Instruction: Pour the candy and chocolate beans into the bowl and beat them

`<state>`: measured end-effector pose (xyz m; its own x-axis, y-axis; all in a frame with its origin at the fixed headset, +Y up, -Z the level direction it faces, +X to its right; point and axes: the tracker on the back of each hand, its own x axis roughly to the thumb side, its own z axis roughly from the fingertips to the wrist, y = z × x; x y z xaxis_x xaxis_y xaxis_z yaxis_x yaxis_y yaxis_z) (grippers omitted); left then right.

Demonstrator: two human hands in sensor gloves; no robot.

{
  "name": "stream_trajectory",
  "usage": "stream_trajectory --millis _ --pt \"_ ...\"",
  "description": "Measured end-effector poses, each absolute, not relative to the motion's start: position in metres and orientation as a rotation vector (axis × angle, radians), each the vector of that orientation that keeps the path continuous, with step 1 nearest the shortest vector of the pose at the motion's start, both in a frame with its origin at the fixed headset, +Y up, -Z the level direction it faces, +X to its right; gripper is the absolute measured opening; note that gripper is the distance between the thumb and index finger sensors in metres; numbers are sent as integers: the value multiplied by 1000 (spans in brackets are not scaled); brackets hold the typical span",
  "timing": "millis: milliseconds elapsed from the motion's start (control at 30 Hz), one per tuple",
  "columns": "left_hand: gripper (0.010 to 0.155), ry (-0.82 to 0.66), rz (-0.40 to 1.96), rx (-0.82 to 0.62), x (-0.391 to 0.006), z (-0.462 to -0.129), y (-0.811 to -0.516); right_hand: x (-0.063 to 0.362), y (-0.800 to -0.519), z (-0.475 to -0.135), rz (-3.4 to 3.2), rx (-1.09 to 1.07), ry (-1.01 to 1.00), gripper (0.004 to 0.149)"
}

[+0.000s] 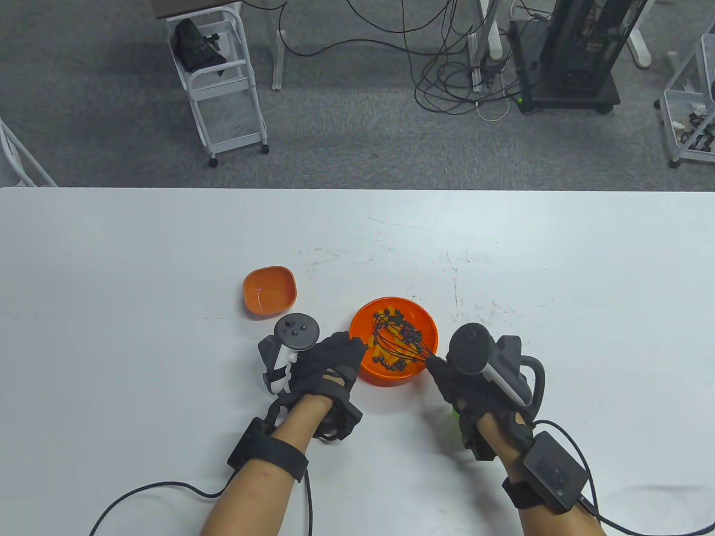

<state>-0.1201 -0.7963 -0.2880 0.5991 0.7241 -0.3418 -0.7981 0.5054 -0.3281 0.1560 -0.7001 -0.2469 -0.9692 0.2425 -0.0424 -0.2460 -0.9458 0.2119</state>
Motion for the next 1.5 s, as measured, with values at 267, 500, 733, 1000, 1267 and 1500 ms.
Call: stream_trajectory --millis 267,500,733,1000,1267,1500 --pt "46 181 934 -483 -121 -288 -797 155 -682 -239 2929 115 369 59" --pt "46 178 912 -472 -119 -287 -796 162 -664 -235 3040 30 235 58" --pt "46 169 918 -475 -119 -287 -796 171 -677 -242 3033 -119 194 60" --pt "46 186 935 -478 -121 -288 -796 165 -705 -252 2800 -62 326 60" --pt "46 193 932 -473 -121 -287 -796 159 -691 -247 2846 107 439 59" --pt "46 190 933 -475 -120 -287 -796 171 -675 -242 2913 46 377 58"
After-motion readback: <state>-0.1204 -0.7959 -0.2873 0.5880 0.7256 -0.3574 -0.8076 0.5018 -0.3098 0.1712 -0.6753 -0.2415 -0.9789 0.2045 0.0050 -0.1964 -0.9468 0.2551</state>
